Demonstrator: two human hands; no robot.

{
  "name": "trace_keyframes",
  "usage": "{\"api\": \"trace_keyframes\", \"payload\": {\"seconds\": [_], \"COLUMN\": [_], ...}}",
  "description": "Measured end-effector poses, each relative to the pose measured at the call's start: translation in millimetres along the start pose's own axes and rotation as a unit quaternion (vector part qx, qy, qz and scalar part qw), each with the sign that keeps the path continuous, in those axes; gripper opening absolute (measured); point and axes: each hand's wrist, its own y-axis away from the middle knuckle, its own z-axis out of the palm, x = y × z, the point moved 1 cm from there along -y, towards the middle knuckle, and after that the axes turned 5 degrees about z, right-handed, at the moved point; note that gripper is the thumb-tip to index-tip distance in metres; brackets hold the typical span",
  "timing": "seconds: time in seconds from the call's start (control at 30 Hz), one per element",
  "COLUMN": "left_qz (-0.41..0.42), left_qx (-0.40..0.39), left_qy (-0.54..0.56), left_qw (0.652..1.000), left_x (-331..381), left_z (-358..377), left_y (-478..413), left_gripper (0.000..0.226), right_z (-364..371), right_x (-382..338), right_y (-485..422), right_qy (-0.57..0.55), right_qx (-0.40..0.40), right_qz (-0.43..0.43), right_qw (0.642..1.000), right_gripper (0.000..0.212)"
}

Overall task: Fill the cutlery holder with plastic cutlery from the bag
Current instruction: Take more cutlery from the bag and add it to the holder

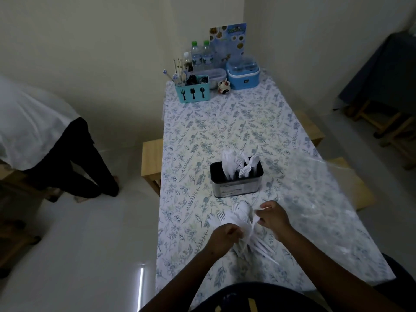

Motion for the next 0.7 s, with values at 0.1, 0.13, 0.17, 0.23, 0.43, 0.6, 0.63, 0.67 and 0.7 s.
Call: {"api": "trace_keyframes", "payload": {"seconds": [0.1, 0.13, 0.17, 0.23, 0.43, 0.6, 0.63, 0.67, 0.7], "left_qz": [-0.01, -0.012, -0.015, -0.026, -0.094, -0.128, -0.133, -0.136, -0.138], "left_qx": [-0.022, -0.018, -0.012, 0.015, 0.091, 0.116, 0.12, 0.123, 0.124], "left_qy": [-0.001, -0.01, -0.018, -0.009, 0.093, 0.155, 0.158, 0.161, 0.153], "left_qw": [1.0, 1.0, 1.0, 0.999, 0.987, 0.973, 0.971, 0.97, 0.971], "left_x": [10.1, 11.9, 12.3, 14.9, 8.1, 2.6, 1.4, -1.3, -5.0], "left_z": [11.2, 12.8, 12.7, 9.5, -6.8, -7.7, -8.1, -8.6, -9.0], "left_y": [0.3, -0.2, -0.5, 0.0, 11.3, 21.2, 22.6, 23.3, 23.7], "left_gripper": [0.04, 0.04, 0.029, 0.007, 0.017, 0.017, 0.018, 0.018, 0.016], "right_z": [2.5, 4.0, 5.2, 7.8, 16.4, 28.8, 30.5, 31.3, 31.3], "right_x": [-7.8, -9.1, -9.5, -9.4, -12.3, -10.8, -10.1, -8.3, -7.1], "right_y": [2.5, 2.2, 0.4, -6.5, -37.3, -51.2, -54.0, -57.3, -60.0], "right_qy": [-0.005, -0.004, -0.009, -0.012, 0.298, 0.443, 0.447, 0.443, 0.433], "right_qx": [0.004, 0.004, -0.001, -0.02, -0.029, -0.156, -0.158, -0.155, -0.15], "right_qz": [-0.019, -0.025, -0.026, -0.026, -0.158, -0.213, -0.206, -0.198, -0.186], "right_qw": [1.0, 1.0, 1.0, 0.999, 0.941, 0.857, 0.856, 0.861, 0.869], "right_gripper": [0.013, 0.012, 0.012, 0.01, 0.028, 0.045, 0.044, 0.043, 0.043]}}
